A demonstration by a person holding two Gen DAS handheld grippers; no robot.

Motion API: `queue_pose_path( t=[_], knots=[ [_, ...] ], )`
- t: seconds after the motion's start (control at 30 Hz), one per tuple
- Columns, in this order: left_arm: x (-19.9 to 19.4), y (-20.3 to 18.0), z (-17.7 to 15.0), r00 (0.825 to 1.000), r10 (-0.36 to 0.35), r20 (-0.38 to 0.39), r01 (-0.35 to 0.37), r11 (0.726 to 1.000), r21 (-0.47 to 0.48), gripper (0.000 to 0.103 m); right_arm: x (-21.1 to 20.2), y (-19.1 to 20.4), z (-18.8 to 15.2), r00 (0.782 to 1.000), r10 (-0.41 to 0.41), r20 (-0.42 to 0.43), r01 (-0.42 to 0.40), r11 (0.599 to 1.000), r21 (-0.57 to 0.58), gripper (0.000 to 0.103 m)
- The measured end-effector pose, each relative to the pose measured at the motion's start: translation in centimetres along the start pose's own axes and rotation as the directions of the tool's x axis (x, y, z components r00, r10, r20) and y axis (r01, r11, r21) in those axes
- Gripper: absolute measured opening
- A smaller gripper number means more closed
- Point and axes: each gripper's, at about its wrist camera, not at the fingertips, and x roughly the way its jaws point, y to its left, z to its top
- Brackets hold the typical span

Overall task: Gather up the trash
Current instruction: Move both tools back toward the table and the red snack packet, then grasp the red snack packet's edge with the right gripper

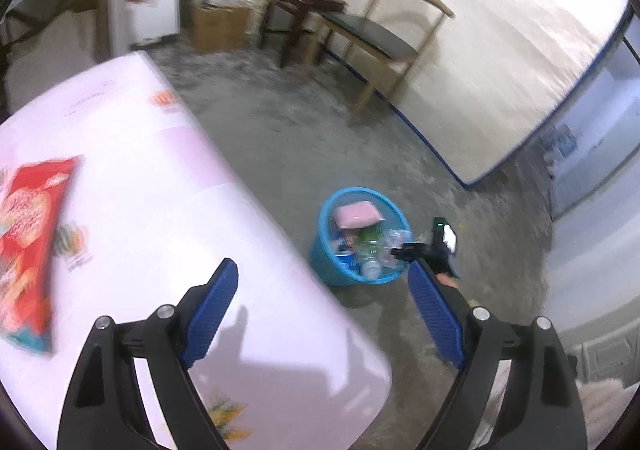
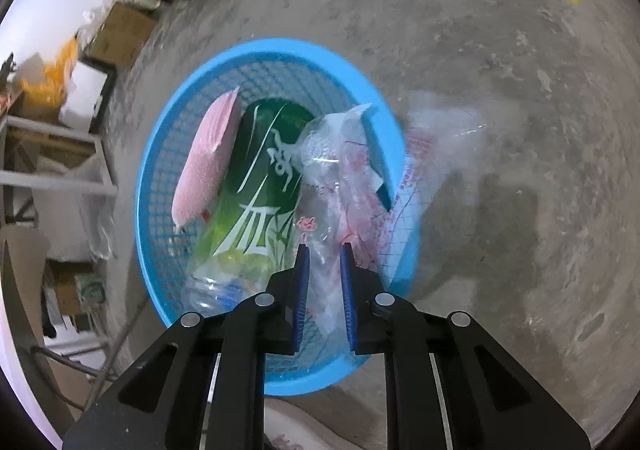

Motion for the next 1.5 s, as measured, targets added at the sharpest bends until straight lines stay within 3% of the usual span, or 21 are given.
queue_pose_path(
  t=[0.13,0.2,0.3,0.4,0.63,0.83,1.03,1.1,1.17,1.23,1.3,1.4,1.5],
  knots=[
    [-4.5,3.6,-3.0,0.996,0.048,0.075,-0.042,0.996,-0.081,0.085,-2.6,0.2,-0.3,0.997,0.080,0.024,-0.079,0.997,-0.016,0.037],
    [-6.7,5.4,-4.6,0.991,0.067,0.117,-0.053,0.991,-0.124,0.085,-4.0,0.1,-0.7,0.992,0.120,0.035,-0.119,0.993,-0.024,0.052],
    [-9.0,7.3,-6.1,0.983,0.090,0.163,-0.064,0.985,-0.157,0.085,-6.4,0.2,-1.6,0.982,0.186,0.030,-0.185,0.982,-0.035,0.061],
    [-11.3,9.6,-7.7,0.973,0.110,0.205,-0.067,0.976,-0.208,0.085,-8.9,1.2,-2.8,0.966,0.256,0.024,-0.254,0.965,-0.061,0.064],
    [-13.9,13.1,-9.9,0.956,0.139,0.259,-0.060,0.955,-0.292,0.085,-13.7,4.1,-4.7,0.940,0.336,0.055,-0.324,0.933,-0.155,0.066],
    [-14.6,14.8,-12.7,0.940,0.202,0.275,-0.110,0.943,-0.315,0.085,-18.4,10.6,-7.0,0.887,0.459,0.051,-0.430,0.861,-0.273,0.068],
    [-15.4,17.2,-15.2,0.925,0.239,0.297,-0.120,0.922,-0.368,0.085,-19.9,20.7,-11.7,0.839,0.538,-0.084,-0.518,0.742,-0.426,0.068],
    [-15.7,18.2,-16.0,0.918,0.252,0.308,-0.118,0.912,-0.393,0.084,-19.4,24.7,-14.0,0.807,0.565,-0.172,-0.575,0.685,-0.449,0.068],
    [-15.8,18.9,-16.3,0.913,0.263,0.313,-0.119,0.904,-0.411,0.084,-18.3,29.1,-16.6,0.760,0.588,-0.275,-0.642,0.618,-0.454,0.068],
    [-15.8,19.5,-16.5,0.909,0.267,0.319,-0.113,0.897,-0.428,0.084,-16.6,32.8,-18.8,0.727,0.584,-0.361,-0.685,0.586,-0.433,0.068],
    [-15.8,20.0,-16.6,0.907,0.275,0.320,-0.112,0.888,-0.446,0.083,-14.9,35.8,-20.3,0.718,0.562,-0.411,-0.696,0.585,-0.416,0.067],
    [-15.8,20.3,-16.8,0.900,0.283,0.331,-0.107,0.880,-0.462,0.079,-11.5,40.2,-22.4,0.743,0.503,-0.442,-0.666,0.622,-0.411,0.064],
    [-15.7,20.6,-17.0,0.896,0.290,0.335,-0.106,0.875,-0.473,0.075,-9.0,43.2,-23.6,0.750,0.478,-0.458,-0.654,0.643,-0.399,0.060]
  ],
)
